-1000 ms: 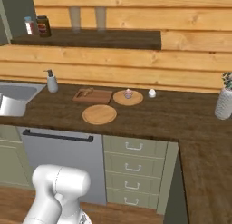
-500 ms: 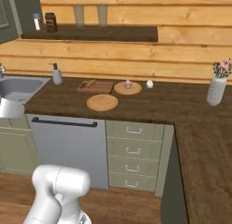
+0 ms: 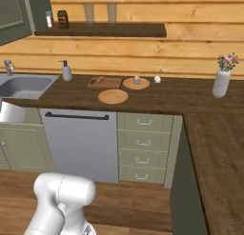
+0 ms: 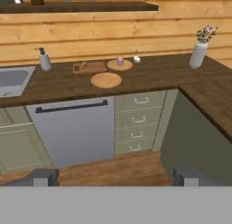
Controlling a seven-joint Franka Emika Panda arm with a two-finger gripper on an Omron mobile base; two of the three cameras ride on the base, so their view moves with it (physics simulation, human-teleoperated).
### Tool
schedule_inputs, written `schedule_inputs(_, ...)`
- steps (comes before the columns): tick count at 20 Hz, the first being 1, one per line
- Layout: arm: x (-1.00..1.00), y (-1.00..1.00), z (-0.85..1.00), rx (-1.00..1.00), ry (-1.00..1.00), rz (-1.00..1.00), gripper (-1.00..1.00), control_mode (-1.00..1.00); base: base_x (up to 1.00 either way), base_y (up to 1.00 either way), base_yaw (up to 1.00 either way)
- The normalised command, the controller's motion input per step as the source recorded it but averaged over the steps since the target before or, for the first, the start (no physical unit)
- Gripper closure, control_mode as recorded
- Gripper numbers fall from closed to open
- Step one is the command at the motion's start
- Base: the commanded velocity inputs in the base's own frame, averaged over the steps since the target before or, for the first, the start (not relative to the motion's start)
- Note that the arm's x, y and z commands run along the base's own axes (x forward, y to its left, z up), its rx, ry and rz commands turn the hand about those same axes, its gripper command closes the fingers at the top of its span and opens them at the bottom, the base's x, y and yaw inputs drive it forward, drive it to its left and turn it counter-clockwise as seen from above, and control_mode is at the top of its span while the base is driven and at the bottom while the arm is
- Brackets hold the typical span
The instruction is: From the different types of pastries on the counter, select a croissant and place it on the cutting board. Then retrieve a jar of jam from the cabinet and place it alongside the croissant on the cutting board.
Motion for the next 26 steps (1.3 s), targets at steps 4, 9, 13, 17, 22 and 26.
schedule_inputs(4,0.00,0.00,0.00,0.00,0.00,0.00,-1.00,1.00,-0.54,0.64,0.00)
schedule_inputs(9,0.00,0.00,0.00,0.00,0.00,0.00,-1.00,1.00,-0.52,0.80,0.00)
schedule_inputs(13,0.00,0.00,0.00,0.00,0.00,0.00,-1.00,1.00,-0.24,0.62,0.00)
schedule_inputs(17,0.00,0.00,0.00,0.00,0.00,0.00,-1.00,1.00,0.00,0.56,0.00)
schedule_inputs(22,0.00,0.00,0.00,0.00,0.00,0.00,-1.00,1.00,0.00,0.71,0.00)
schedule_inputs(26,0.00,0.00,0.00,0.00,0.00,0.00,-1.00,1.00,0.15,0.71,0.00)
